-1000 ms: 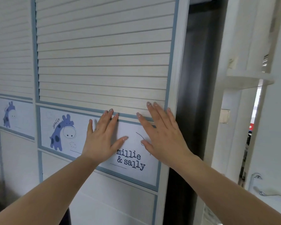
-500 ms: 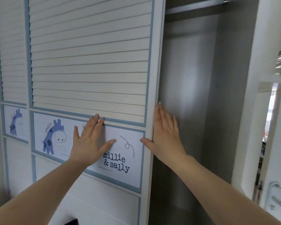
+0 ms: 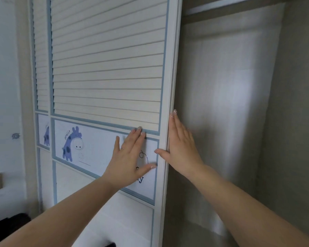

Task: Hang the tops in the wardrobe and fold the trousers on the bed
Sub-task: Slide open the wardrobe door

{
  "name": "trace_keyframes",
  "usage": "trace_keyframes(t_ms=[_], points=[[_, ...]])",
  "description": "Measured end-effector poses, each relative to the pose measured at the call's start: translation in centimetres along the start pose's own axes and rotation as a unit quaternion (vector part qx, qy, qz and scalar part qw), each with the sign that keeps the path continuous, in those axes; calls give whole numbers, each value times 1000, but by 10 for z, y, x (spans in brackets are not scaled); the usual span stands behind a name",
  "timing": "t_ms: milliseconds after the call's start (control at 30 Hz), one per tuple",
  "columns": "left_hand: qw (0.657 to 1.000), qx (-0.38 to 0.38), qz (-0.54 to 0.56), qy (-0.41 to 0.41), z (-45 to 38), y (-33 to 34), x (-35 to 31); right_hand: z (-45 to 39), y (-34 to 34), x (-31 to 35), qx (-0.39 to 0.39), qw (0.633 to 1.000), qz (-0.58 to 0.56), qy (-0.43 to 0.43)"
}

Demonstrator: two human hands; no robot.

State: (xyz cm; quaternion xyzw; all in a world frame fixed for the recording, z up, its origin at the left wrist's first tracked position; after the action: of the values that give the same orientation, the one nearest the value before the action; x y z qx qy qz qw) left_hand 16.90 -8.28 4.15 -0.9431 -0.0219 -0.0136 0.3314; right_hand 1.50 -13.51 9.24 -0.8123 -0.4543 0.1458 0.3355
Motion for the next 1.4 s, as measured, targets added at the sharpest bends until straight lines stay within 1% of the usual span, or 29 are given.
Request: trace_keyframes(t_ms=[100,333,600,800,1100,1200,1400], points=[[1000,-4,-3,9,2,3,7,-11,16,9,4,1000,-9,-3],[998,6,-12,-62,0,22,51,-42,54,34,-11,1000,-9,-10],[994,7,-19,-109,-3,31,92,-73,96,51,-22,1000,-3,-22],[991,12,-17,-136,-6,29,123,-95,119,63,-34,998,13,-45],[986,40,19,-163,-8,14,144,-124,151,74,-32,995,17,-96],[984,35,42,-168,-9,14,153,-133,159,76,-29,994,4,-109],[982,36,33,-182,-9,18,178,-147,176,84,-30,989,-29,-140]])
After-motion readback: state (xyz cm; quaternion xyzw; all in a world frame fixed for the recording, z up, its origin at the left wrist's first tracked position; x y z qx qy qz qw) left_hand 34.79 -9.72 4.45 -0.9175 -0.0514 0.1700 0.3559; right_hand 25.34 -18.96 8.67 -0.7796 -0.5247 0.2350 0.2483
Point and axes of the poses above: each hand's wrist, its own z-axis away from the middle knuckle, its own y-axis out of the palm, x = y × z, the point moved 4 cm from there along -z, towards the middle knuckle, and after that the axes turned 1 degree about -z, right-handed, at the moved point
